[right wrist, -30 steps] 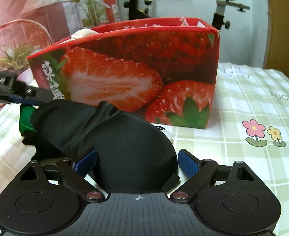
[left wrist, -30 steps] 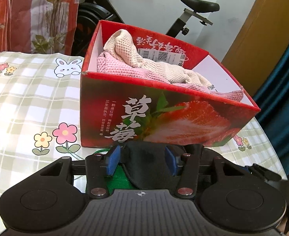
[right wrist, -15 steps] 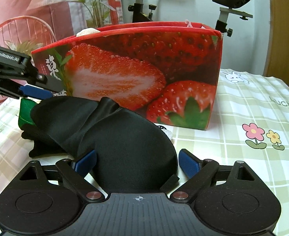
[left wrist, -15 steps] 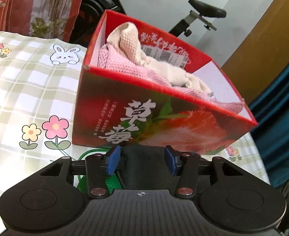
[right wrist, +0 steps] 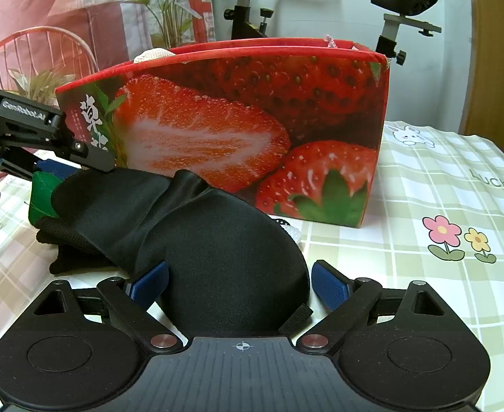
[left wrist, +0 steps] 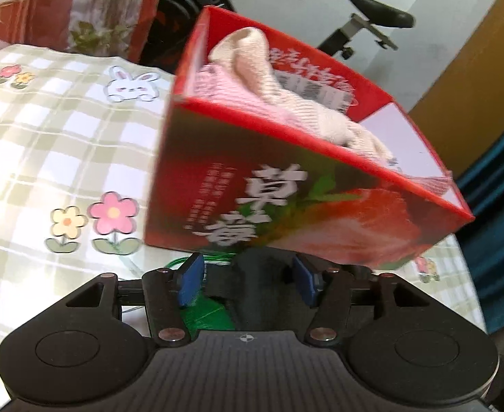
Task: Organize soft objects
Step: 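Close the left gripper on the black eye mask while the right tool approaches it, then close the right gripper on the eye mask beside the left gripper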
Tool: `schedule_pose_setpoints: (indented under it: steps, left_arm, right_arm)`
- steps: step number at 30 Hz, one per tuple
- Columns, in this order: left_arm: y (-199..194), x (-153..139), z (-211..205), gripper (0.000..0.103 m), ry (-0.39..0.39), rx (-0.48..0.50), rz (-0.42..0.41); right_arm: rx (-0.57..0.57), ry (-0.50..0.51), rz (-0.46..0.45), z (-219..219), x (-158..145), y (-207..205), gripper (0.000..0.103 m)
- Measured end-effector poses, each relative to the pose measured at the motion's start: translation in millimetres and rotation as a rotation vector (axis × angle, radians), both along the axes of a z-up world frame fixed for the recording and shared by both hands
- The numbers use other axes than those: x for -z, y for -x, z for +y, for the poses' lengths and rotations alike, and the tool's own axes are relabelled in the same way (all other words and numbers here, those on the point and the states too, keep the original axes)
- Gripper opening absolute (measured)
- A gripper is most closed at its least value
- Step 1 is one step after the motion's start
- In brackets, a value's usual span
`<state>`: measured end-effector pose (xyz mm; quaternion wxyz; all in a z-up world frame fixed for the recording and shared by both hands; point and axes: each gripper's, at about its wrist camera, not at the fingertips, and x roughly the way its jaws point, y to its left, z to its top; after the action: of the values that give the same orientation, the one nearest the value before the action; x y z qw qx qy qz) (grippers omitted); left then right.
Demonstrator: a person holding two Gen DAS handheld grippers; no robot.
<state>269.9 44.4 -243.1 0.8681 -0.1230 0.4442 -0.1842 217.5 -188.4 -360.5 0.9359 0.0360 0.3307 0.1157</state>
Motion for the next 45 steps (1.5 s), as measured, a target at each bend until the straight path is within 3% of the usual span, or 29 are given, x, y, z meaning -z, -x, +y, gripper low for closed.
schedule_pose_setpoints:
  steps: [7, 12, 17, 20, 26, 39, 42, 45]
  left_arm:
    - [27, -24, -16, 0.032, -0.008, 0.11, -0.093]
    - [54, -29, -20, 0.017, -0.005, 0.111, -0.124]
    - [86, -17, -17, 0.014, 0.005, 0.077, -0.13]
    - [96, -6, -16, 0.014, -0.039, 0.06, -0.144]
    - [98, 17, -4, 0.014, -0.059, 0.014, -0.125]
    - [96, 19, -6, 0.015, -0.108, 0.037, -0.184]
    - [92, 20, -6, 0.015, -0.108, 0.035, -0.187]
    - [91, 22, -5, 0.015, -0.104, 0.034, -0.183]
  right_arm:
    - [-0.001, -0.003, 0.0, 0, 0, 0, 0.089]
    - [-0.005, -0.014, 0.0, -2, 0, 2, 0.089]
    - [-0.01, -0.037, -0.001, -8, -1, 2, 0.089]
    - [-0.01, -0.046, -0.002, -10, -1, 3, 0.089]
    - [-0.014, -0.096, -0.022, -18, -1, 10, 0.082]
    - [0.054, -0.235, -0.04, -51, -11, 3, 0.082]
    - [0.037, -0.215, -0.051, -51, -14, -4, 0.082]
    - [-0.002, -0.207, -0.047, -47, -16, -7, 0.071]
